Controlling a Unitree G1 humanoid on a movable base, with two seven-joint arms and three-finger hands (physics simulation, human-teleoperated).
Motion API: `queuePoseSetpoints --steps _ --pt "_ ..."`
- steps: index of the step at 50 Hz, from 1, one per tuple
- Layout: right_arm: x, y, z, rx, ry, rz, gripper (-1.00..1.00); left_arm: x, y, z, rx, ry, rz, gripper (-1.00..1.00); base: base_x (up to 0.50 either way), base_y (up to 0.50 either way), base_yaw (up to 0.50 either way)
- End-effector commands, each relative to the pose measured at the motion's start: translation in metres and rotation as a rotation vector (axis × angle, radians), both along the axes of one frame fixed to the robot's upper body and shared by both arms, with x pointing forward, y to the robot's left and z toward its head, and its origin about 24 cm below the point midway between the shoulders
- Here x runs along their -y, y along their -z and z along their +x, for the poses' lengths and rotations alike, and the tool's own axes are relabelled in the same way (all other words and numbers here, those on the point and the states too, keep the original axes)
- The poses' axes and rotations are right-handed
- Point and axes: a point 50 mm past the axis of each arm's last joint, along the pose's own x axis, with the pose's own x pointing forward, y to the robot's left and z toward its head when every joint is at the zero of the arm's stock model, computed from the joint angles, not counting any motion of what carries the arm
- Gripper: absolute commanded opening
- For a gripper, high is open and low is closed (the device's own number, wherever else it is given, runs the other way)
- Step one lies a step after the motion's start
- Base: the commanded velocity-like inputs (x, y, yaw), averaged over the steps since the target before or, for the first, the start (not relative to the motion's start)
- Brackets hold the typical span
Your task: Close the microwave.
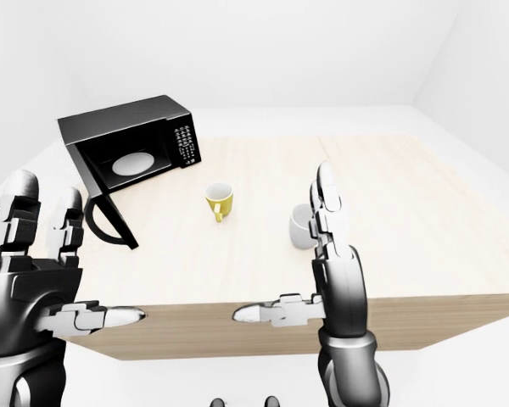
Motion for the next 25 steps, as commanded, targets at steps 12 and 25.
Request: queuePoseSetpoints --steps 12,25 --pt "-0.0034 0.0051 0.0020 -0.025 -0.013 -0.010 1.00 -0.0003 0.0026 0.0029 -0.012 0.002 0.002 1.00 0.00 0.50 0.00" --pt "-0.0041 0.0036 0.0003 -0.019 -0.018 -0.010 1.00 -0.0011 0.0013 0.0018 -0.005 0.001 0.003 1.00 0.00 0.50 0.00"
